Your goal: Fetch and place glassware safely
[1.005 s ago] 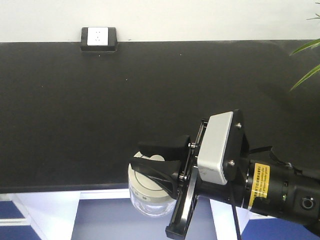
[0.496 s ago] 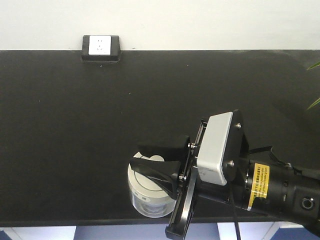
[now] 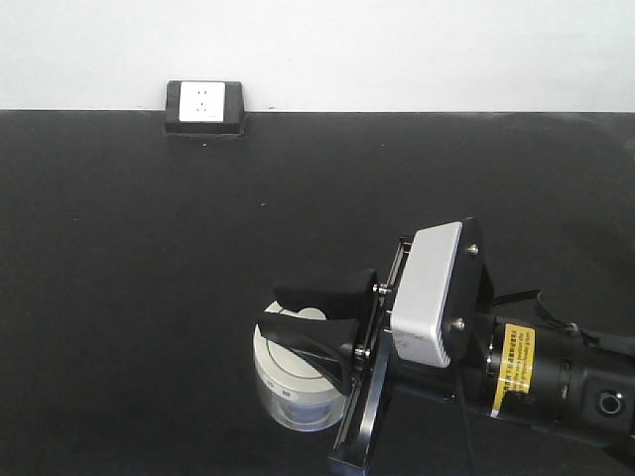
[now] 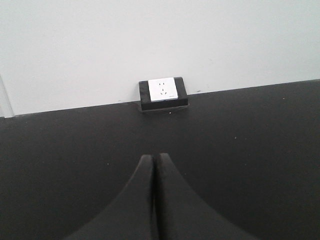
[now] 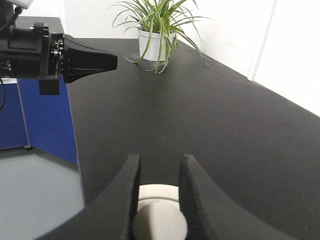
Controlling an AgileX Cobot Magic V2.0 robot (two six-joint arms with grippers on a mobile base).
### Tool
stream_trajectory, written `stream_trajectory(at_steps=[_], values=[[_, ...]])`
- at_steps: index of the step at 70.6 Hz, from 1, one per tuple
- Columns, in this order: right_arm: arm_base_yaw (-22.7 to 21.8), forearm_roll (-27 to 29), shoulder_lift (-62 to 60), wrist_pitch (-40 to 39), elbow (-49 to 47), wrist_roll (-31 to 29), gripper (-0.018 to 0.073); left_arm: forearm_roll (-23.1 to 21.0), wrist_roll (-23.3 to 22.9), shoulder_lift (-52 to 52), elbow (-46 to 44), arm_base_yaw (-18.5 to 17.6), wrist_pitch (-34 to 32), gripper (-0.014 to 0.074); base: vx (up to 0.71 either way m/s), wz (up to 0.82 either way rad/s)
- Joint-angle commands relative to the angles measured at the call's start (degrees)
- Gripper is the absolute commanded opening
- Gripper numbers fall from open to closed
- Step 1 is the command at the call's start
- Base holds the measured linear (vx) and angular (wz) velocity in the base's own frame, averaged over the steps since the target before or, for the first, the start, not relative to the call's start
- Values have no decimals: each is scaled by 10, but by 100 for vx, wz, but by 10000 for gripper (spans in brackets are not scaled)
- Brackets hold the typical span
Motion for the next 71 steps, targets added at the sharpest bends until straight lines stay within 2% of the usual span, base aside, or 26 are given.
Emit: stream_trajectory(at_steps=[1, 71], values=[[0, 25, -15, -39, -17, -3, -3, -2, -5, 0, -16, -3, -41, -7, 7, 3], [0, 23, -13, -39, -17, -3, -3, -2, -5, 4, -16, -3, -40, -7, 2, 1]])
